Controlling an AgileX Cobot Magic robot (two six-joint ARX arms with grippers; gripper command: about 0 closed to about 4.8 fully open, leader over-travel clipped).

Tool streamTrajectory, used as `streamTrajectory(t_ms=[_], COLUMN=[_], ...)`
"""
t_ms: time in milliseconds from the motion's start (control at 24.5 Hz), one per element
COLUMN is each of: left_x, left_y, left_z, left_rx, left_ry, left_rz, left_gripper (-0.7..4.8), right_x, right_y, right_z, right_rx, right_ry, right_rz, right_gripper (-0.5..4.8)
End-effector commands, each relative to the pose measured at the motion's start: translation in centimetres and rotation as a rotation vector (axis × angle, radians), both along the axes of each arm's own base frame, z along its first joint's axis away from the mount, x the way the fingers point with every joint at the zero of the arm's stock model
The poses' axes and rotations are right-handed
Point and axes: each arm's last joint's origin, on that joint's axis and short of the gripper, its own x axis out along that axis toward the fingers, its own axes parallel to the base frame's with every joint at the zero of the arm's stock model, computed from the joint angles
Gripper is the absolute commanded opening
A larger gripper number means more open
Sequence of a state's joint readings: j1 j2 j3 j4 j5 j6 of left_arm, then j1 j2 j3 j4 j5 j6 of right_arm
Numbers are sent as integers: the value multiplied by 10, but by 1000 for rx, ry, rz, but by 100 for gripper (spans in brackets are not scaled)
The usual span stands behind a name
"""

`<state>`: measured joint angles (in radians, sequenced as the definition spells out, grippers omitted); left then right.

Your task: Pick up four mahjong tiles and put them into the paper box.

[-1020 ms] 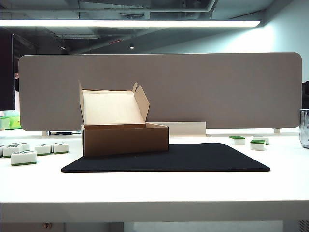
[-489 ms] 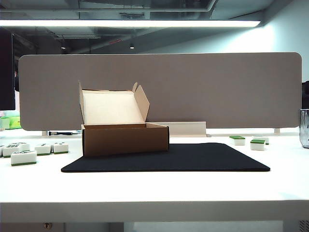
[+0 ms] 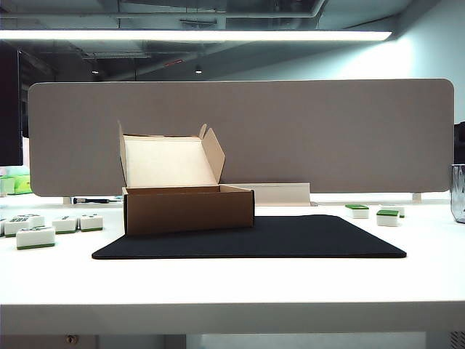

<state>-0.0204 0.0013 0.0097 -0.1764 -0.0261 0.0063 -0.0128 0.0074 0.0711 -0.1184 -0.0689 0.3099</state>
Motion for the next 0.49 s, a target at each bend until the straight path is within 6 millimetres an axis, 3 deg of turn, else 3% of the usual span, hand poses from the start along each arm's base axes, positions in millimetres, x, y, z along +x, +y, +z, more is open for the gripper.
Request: streamTrajectory(t_ms=[41,489], left_x=[0,0], left_y=[0,0], left_z=[-2,-2], left_rx=[0,0], left_ry=[13,13], left_rz=[-6,-6], left_gripper=[-6,-6], right_x=[2,3], right_y=[-1,-4], right_z=[-8,-28], right_rx=[12,-24], right_ry=[-2,123], right_rz=[-52,-128], right_gripper=[-1,-1])
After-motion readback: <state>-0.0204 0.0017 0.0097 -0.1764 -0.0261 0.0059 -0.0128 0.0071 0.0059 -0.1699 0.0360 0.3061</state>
